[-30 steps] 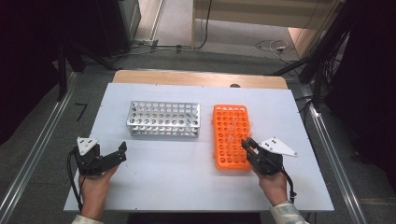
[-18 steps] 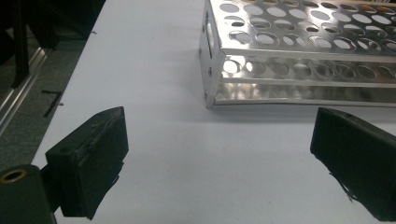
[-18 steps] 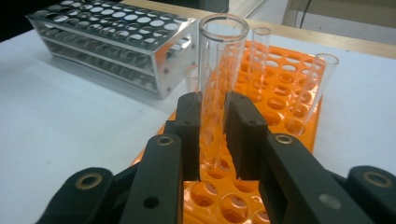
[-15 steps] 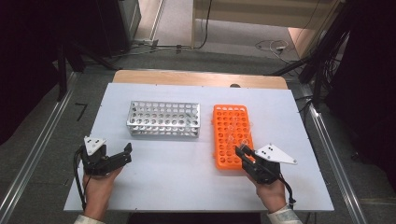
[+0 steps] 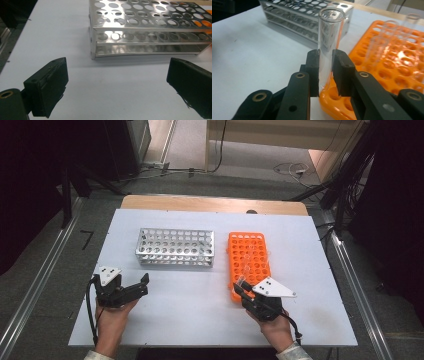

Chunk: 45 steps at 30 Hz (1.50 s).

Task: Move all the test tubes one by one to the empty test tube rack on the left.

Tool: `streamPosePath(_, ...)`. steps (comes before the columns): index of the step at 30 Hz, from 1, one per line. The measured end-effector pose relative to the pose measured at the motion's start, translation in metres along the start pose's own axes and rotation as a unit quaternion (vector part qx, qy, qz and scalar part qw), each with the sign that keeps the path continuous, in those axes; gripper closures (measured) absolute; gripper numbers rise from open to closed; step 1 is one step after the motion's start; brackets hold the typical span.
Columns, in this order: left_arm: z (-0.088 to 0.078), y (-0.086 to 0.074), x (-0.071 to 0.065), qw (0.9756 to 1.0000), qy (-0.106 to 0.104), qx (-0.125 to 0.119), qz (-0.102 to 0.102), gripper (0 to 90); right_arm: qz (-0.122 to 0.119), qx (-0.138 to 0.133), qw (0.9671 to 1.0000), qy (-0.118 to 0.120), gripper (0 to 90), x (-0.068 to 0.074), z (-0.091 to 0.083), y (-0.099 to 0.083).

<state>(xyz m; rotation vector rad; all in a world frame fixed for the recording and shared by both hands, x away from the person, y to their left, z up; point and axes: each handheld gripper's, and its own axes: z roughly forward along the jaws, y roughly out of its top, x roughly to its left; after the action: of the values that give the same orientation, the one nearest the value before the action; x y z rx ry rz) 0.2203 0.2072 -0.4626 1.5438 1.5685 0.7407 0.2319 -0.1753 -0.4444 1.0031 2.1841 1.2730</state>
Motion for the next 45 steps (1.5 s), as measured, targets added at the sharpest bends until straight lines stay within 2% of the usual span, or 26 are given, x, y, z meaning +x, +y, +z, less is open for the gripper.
streamPosePath(5, 0.003, 0.002, -0.008, 0.9999, -0.012, 0.0, 0.006, 4.2, -0.016, 0.012, 0.9996, 0.019, 73.1, 0.014, 0.015, 0.001)
streamPosePath(13, 0.004, 0.003, -0.017, 0.9994, -0.031, 0.001, 0.014, 5.5, -0.024, 0.024, 0.9988, 0.035, 73.2, 0.025, 0.036, 0.004)
streamPosePath(16, 0.003, 0.003, -0.025, 0.9988, -0.041, -0.004, 0.028, 5.8, -0.03, 0.027, 0.9983, 0.043, 73.2, 0.031, 0.047, 0.006)
streamPosePath(22, 0.0, 0.006, -0.037, 0.9971, -0.062, -0.013, 0.042, 5.9, -0.034, 0.033, 0.9974, 0.054, 73.2, 0.039, 0.058, 0.011)
streamPosePath(26, 0.001, 0.008, -0.044, 0.9949, -0.082, -0.011, 0.057, 7.7, -0.036, 0.038, 0.9968, 0.06, 73.1, 0.044, 0.065, 0.012)
streamPosePath(29, 0.0, 0.009, -0.047, 0.9939, -0.092, -0.012, 0.059, 10.1, -0.035, 0.041, 0.9965, 0.064, 73.1, 0.046, 0.069, 0.013)
streamPosePath(33, -0.002, 0.012, -0.052, 0.9917, -0.11, -0.017, 0.064, 12.1, -0.038, 0.043, 0.9956, 0.074, 73.1, 0.055, 0.079, 0.02)
streamPosePath(35, -0.003, 0.013, -0.054, 0.9913, -0.112, -0.022, 0.066, 13.3, -0.039, 0.044, 0.9951, 0.079, 73.1, 0.059, 0.083, 0.023)
streamPosePath(39, -0.007, 0.014, -0.057, 0.9883, -0.127, -0.031, 0.078, 19.5, -0.038, 0.045, 0.9945, 0.087, 73.1, 0.065, 0.09, 0.03)
streamPosePath(40, -0.007, 0.014, -0.057, 0.9883, -0.127, -0.031, 0.078, 21.6, -0.039, 0.046, 0.9943, 0.088, 73.1, 0.066, 0.092, 0.032)
streamPosePath(45, -0.008, 0.016, -0.065, 0.9814, -0.164, -0.033, 0.093, 31.4, -0.048, 0.053, 0.9928, 0.096, 73.2, 0.077, 0.105, 0.038)
